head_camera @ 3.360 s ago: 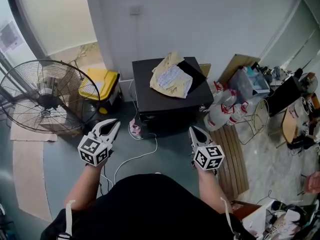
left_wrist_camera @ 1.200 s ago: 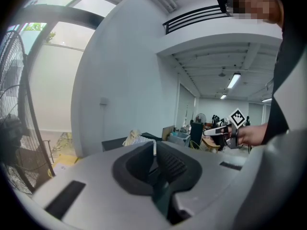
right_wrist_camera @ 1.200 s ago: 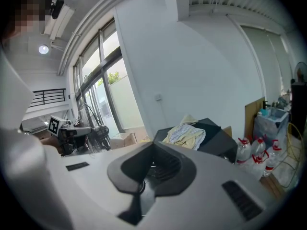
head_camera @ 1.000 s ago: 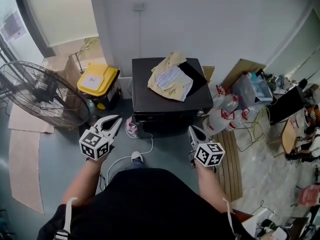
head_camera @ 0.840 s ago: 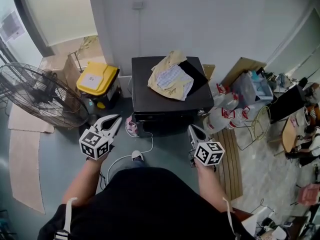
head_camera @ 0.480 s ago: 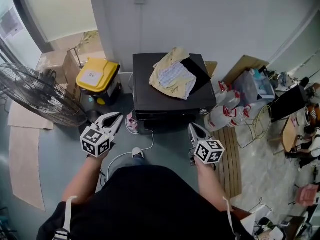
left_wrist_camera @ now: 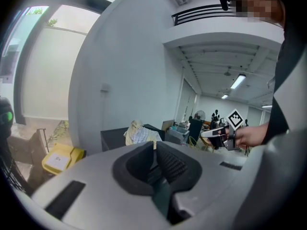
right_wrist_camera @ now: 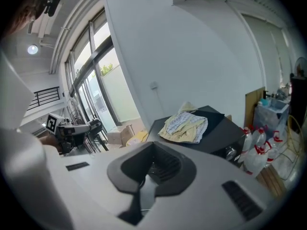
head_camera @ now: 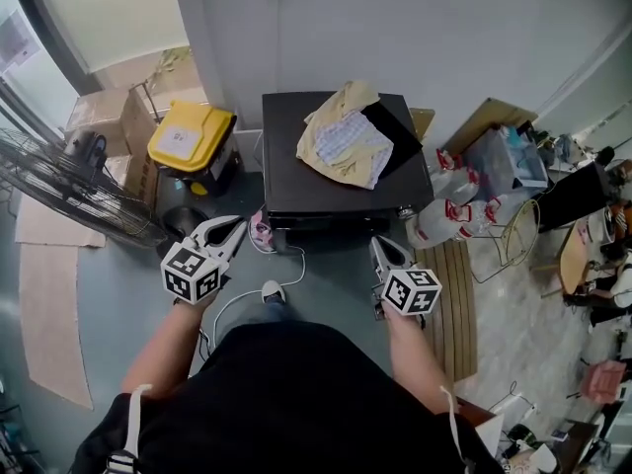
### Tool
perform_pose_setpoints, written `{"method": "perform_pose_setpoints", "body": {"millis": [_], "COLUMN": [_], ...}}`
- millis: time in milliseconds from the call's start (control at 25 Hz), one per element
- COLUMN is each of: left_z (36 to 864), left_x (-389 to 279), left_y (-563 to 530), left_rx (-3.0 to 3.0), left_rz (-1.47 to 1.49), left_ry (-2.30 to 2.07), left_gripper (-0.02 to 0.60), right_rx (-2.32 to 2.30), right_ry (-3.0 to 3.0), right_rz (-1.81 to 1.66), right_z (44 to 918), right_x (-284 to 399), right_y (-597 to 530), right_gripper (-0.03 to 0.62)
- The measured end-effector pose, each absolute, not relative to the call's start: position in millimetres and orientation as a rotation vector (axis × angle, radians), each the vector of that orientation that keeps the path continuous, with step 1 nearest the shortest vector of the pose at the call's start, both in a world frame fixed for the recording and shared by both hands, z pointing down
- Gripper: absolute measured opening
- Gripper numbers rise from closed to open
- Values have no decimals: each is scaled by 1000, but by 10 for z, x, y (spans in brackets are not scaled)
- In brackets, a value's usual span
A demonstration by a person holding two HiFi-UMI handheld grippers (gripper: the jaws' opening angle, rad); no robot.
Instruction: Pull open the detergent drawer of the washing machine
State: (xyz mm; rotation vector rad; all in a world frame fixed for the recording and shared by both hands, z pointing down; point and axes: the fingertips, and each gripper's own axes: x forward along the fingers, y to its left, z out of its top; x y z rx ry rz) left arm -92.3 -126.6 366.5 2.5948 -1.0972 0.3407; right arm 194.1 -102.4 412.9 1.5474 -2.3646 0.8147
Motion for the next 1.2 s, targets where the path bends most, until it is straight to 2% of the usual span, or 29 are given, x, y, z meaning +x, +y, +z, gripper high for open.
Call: {"method": "perform_pose_setpoints", "body": {"millis": [520, 1200], "left_z": [3970, 4966], "left_x": [-892, -1095], "left_y": [-1405, -1441], "left_rx": [2549, 2352], "left_rz": [337, 423], "left_ry": [-1047, -993], "left_gripper": [25, 25], "right_rx": [1505, 1441], "right_ry": [-2320, -2195], "right_rz": [959, 1099], "right_z": [4561, 5307], "right_x": [1833, 1729], "right_y": [-1112, -1085], "right_gripper": [2, 2]}}
